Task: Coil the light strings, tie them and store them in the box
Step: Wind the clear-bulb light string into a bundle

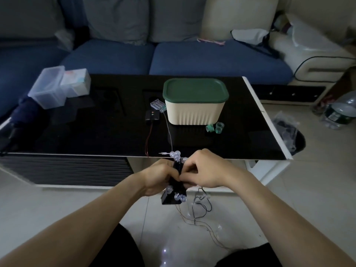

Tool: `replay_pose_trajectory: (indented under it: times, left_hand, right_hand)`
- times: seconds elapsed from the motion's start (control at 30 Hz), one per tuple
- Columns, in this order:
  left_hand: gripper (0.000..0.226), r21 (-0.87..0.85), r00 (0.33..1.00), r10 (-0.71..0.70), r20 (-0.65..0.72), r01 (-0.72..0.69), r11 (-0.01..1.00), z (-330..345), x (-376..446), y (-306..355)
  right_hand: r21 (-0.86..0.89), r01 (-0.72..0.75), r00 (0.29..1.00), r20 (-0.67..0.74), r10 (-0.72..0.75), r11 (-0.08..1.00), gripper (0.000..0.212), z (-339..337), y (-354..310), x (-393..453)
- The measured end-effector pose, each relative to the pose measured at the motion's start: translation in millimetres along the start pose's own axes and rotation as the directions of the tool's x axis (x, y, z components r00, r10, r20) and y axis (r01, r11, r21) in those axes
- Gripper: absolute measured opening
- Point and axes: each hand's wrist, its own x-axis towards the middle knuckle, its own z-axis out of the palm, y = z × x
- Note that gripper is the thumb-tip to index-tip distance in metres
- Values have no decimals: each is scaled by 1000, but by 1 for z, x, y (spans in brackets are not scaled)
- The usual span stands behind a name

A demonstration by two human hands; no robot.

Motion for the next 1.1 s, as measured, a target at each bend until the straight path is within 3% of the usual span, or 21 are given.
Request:
replay_pose_trajectory:
  times: [0.17,0.3,0.47,0.63,0.83,0.9,0.97,1.1]
  left_hand:
    - [38,-38,976,-15,219,23,999,-1,8,4]
    - [30,0,949,-65,309,68,998,-11,15,13]
    - [9,57,966,-138,218,128,990,-19,18,15]
    - [31,119,998,-21,67,13,993,-25,29,12]
    - [29,-129,993,36,-112,-51,990,-18,28,25]
    - [25,-242,979,18,-203,-68,968,-18,28,30]
    - [25,-380,965,-20,-260,-83,921,-22,28,32]
    - [29,-534,968,-23,-251,-118,837,-28,24,30]
  right_hand:
    - [119,-16,956,-289,50,993,29,8,13,3]
    - [221,-85,918,-362,163,971,43,14,22,8]
    - [341,-70,949,-267,168,938,35,15,30,9]
    - [427,-121,985,-63,163,896,11,6,47,9]
    - [706,-202,977,95,192,679,16,-5,59,11]
    - [722,-225,968,87,237,654,20,-8,64,9]
    - [667,-253,944,14,328,701,22,-10,70,5]
    - [518,-274,888,-187,420,810,25,-3,67,5]
